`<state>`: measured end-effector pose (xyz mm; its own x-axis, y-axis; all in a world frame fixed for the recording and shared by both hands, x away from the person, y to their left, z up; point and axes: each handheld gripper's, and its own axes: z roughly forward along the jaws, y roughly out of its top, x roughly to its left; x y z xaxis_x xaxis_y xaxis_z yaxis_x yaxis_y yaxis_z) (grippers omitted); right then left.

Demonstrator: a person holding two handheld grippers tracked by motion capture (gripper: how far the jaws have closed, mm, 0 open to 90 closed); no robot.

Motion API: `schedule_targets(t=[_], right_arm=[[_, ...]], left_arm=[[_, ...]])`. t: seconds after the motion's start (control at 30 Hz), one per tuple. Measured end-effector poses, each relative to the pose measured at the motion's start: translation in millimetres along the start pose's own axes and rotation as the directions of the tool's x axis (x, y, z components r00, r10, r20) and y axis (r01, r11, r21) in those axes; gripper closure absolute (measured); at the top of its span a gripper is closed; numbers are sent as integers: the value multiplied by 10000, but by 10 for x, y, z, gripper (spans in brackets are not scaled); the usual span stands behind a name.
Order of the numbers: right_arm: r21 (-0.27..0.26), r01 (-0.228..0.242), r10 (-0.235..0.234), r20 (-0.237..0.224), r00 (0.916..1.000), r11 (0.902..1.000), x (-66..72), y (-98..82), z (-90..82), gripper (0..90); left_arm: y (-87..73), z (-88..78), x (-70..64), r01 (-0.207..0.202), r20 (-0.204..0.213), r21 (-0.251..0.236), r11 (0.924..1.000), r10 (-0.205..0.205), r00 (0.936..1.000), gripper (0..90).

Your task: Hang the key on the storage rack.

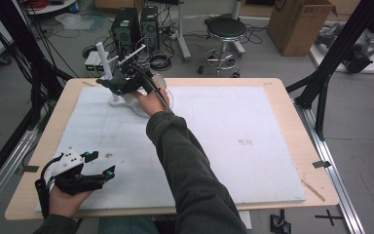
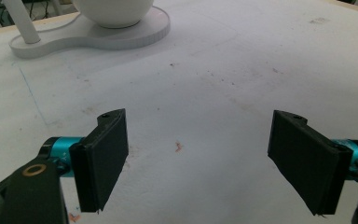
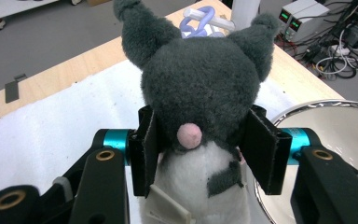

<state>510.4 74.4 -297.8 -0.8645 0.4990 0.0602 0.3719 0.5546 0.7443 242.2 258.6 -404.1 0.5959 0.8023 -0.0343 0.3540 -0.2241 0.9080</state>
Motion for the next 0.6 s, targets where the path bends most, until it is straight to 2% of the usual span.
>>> schedule_targets(t=[0.6], right_arm=[[382,-184,181,102,9998,9991,3,-34,91,499]], left_arm=[[-2,-9,5,1,-16,-23,10000,-1,10000,206]])
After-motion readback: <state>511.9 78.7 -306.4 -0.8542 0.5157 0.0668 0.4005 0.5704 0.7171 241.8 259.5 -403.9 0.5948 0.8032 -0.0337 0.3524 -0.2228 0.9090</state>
